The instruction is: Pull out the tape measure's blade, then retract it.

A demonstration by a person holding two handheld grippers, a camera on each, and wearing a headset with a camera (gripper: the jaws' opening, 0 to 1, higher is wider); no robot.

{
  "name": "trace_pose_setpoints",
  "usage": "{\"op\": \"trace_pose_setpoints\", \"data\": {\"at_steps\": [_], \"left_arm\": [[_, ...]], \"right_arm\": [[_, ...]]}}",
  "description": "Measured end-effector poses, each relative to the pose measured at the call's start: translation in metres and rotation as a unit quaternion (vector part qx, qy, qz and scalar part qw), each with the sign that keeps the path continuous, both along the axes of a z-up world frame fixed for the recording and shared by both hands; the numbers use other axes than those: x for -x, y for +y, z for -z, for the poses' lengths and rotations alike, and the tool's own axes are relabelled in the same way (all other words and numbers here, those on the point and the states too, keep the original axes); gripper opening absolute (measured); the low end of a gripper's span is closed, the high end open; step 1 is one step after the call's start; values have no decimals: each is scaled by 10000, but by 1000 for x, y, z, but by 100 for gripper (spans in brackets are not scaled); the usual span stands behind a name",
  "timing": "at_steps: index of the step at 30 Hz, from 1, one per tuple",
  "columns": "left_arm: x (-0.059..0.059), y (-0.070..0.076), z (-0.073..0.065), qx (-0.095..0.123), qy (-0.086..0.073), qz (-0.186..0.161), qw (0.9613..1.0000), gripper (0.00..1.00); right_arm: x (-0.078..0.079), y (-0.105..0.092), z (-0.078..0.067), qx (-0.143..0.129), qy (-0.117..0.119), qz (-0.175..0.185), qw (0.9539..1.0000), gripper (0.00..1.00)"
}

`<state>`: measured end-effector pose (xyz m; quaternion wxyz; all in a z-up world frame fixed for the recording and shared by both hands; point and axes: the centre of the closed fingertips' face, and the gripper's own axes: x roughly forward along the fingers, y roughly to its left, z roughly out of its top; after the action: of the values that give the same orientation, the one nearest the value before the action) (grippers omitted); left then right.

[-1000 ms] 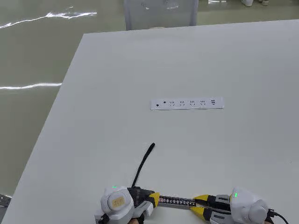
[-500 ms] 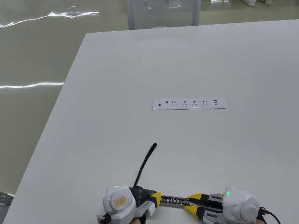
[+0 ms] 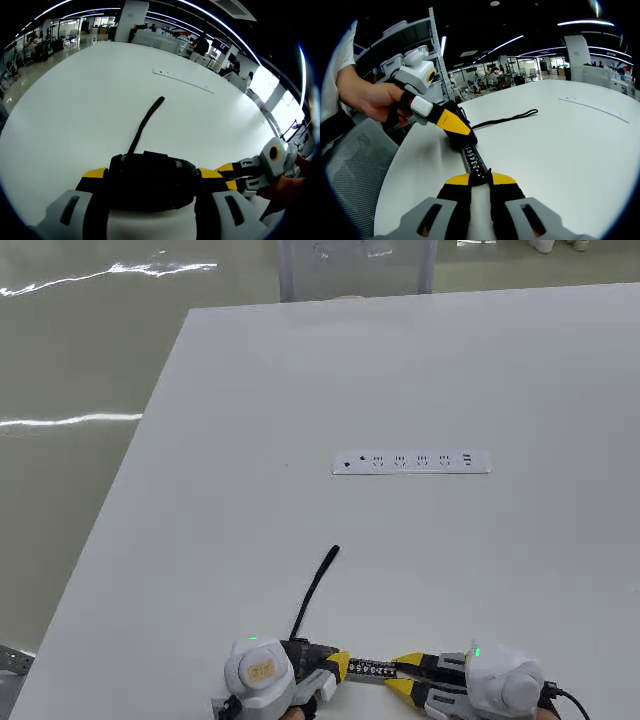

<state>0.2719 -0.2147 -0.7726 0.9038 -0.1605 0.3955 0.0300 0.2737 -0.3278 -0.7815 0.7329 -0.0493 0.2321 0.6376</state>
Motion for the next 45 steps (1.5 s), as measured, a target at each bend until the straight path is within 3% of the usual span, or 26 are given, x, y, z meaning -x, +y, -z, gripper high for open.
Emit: {"op": "trace_pose_setpoints", "data": {"at_steps": [21, 45], "left_arm": [[0, 0, 0, 21, -12, -24, 10000, 67], [0, 0, 0, 55, -19, -66, 10000, 67]], "right_arm": [[0, 20, 1, 19, 27, -110, 9999, 12], [1, 45, 2, 85, -95, -238, 9996, 12]]}}
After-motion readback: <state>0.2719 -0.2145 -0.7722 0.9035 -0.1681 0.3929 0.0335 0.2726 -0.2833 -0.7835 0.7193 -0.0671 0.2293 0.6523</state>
